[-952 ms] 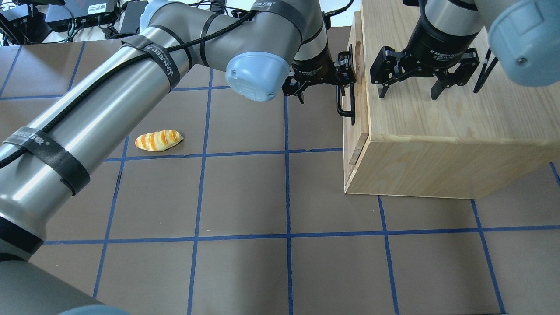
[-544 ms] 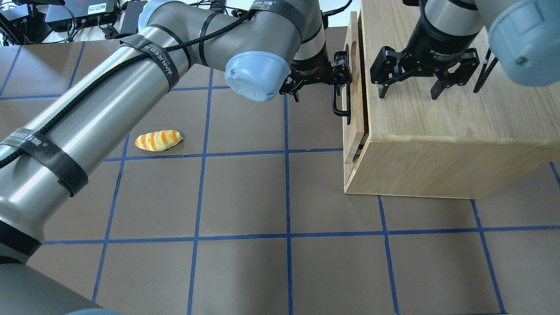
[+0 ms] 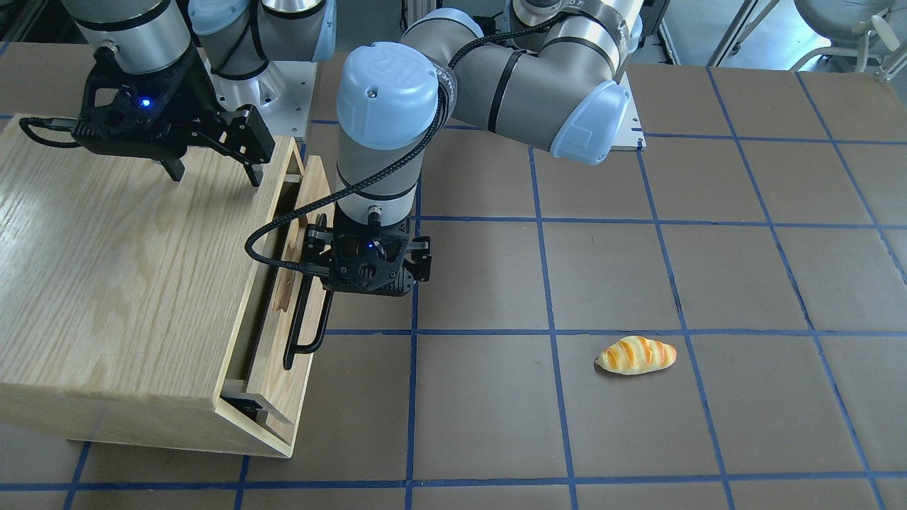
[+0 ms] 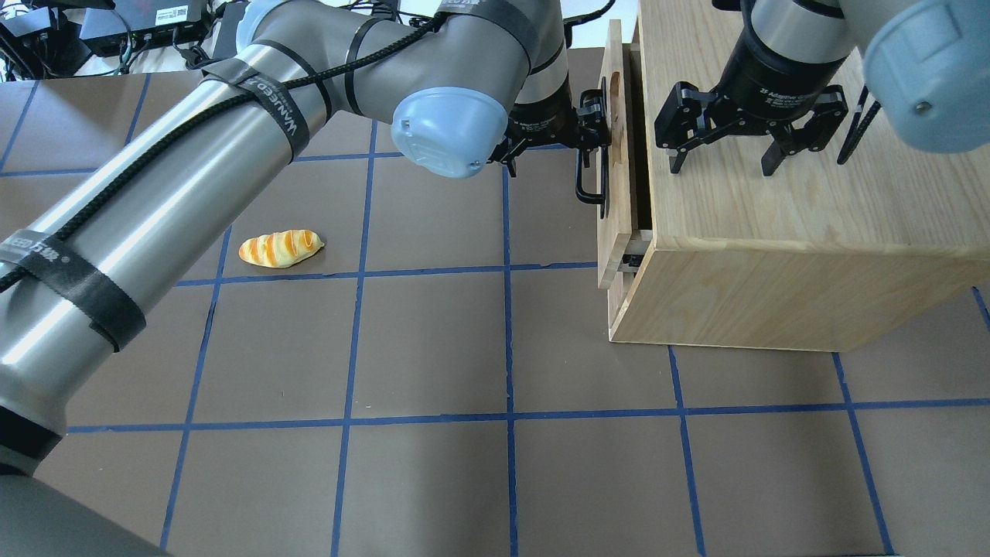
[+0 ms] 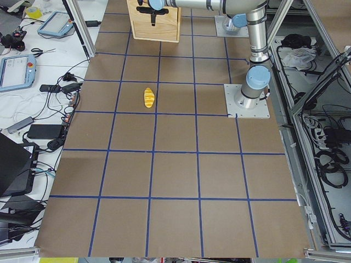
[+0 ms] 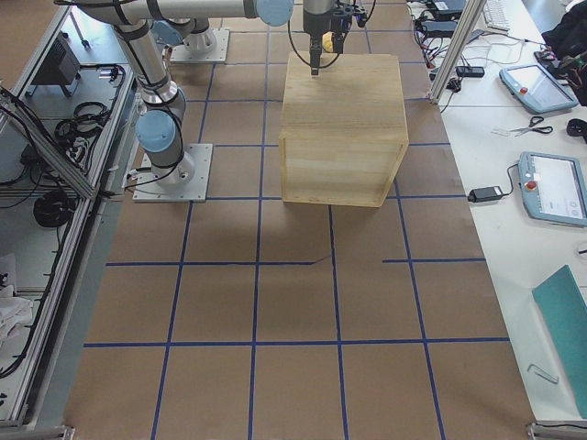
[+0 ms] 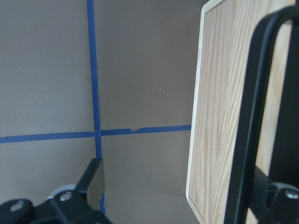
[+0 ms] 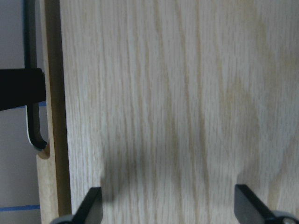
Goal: Open upper drawer
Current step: 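Pull the handle with the left gripper, sliding the drawer outward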
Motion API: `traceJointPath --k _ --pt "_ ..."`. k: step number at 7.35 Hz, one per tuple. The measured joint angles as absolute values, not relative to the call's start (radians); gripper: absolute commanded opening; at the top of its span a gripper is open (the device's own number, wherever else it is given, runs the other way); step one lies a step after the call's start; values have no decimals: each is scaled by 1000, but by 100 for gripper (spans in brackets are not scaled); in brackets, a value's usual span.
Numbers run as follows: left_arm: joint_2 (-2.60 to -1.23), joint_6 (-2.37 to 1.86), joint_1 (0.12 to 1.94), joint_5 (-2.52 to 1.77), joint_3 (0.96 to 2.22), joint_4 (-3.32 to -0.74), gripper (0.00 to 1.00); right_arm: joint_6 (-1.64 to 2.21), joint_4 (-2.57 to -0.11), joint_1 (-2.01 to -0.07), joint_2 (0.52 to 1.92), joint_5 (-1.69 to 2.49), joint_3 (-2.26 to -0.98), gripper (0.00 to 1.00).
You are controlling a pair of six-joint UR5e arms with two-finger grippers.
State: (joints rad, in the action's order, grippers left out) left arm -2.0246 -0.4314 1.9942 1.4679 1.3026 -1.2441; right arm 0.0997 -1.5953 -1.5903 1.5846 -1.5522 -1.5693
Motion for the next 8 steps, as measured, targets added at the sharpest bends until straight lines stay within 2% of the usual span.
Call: traceJointPath --k 8 --pt "-2012 -446 1990 1433 1298 -1277 100 100 -1595 -1591 1585 -1552 -1569 100"
